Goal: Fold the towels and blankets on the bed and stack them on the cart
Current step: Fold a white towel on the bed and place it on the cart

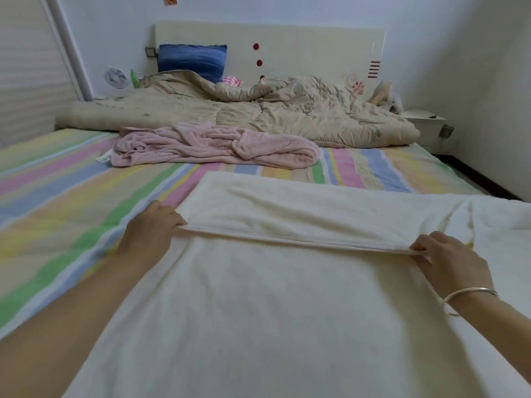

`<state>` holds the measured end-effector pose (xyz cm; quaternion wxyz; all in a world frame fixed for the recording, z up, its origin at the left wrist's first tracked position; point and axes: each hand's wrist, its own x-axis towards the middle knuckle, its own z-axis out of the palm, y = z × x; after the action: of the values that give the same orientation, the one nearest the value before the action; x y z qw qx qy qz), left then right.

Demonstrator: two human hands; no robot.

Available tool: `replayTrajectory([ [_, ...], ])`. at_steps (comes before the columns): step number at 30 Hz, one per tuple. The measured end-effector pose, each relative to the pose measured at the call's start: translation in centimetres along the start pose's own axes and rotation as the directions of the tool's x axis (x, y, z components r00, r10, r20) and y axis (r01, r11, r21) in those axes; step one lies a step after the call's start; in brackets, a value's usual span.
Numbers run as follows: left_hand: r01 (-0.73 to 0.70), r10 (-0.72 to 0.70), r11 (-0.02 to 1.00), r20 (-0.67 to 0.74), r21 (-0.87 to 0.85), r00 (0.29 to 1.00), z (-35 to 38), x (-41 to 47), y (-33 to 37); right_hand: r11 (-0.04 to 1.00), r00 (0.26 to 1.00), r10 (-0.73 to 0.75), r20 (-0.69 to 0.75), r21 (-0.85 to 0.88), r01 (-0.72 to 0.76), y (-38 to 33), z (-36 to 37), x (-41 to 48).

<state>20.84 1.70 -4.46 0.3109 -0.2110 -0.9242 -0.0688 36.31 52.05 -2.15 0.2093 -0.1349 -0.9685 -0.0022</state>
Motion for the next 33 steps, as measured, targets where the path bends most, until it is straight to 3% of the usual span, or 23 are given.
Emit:
replayTrajectory([
  [3, 0.050, -0.043, 0.996, 0.090, -0.075, 0.995, -2.9, -0.3, 0.4, 0.999, 0.999, -0.019, -0.043, -0.032, 0.018, 0.6, -0.3, -0.8],
  [9, 0.077, -0.070, 0.996, 0.142, -0.044, 0.987, -5.5, -2.0, 0.8, 1.000, 1.000, 0.007, -0.021, -0.008, -0.007, 1.1, -0.9, -2.0],
  [16, 0.146, -0.130, 0.986, 0.177, -0.078, 0.976, -6.6, -4.8, 1.6, 0.997, 0.996, -0.079, -0.040, 0.012, 0.079, 2.2, -2.1, -5.5],
  [23, 0.223, -0.227, 0.973, 0.349, 0.053, 0.909, -5.6, -6.1, 3.0, 0.991, 0.994, -0.094, -0.059, 0.087, 0.099, 1.5, -1.8, -7.4],
  [30, 0.281, -0.323, 0.945, 0.354, 0.166, 0.878, -5.0, -7.4, 4.4, 0.999, 0.966, -0.046, 0.255, -0.014, 0.051, 1.2, -2.0, -8.0],
  [33, 0.320, -0.349, 0.935, 0.237, 0.151, 0.907, -4.8, -5.7, 8.0, 0.996, 0.982, 0.013, 0.191, 0.088, -0.030, 1.1, -2.9, -8.2],
])
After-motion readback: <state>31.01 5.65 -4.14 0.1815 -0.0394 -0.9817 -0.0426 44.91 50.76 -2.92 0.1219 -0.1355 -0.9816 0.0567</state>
